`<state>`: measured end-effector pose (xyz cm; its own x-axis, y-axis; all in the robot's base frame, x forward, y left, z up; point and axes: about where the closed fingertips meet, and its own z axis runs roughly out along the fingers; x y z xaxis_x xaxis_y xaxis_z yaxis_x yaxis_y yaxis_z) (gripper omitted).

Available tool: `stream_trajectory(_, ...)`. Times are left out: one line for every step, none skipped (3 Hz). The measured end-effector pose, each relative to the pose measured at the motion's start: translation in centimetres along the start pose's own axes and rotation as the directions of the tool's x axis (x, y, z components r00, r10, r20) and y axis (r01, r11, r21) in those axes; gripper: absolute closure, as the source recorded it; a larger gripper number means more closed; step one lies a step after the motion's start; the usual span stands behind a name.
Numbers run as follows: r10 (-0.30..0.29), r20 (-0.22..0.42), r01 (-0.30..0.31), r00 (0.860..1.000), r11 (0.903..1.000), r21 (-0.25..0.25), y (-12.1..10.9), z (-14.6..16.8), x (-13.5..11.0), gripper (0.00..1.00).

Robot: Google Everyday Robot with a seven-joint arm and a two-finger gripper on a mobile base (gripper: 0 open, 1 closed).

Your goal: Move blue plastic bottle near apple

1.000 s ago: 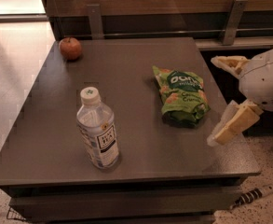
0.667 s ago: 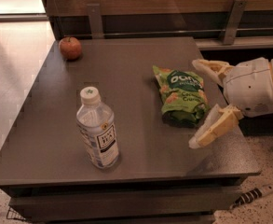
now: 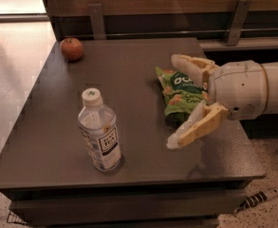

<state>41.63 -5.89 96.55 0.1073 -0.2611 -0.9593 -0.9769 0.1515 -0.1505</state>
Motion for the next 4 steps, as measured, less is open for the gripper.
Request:
stream_trajectory(0.001,-0.008,-0.001,1.000,1.0000,0.006,0.1,0.8,0.5,0.00)
stream_trajectory(0.025,0.002,-0.025,1.000,0.9996,-0.013,0.6,4.4,2.2,0.00)
stream_trajectory(0.050,0.016,-0.049,0.999,0.9983,-0.032,1.1,6.5,3.0,0.00)
stream_trajectory(0.084,0.052,-0.080,0.995,0.9936,-0.081,2.3,8.8,3.5,0.00)
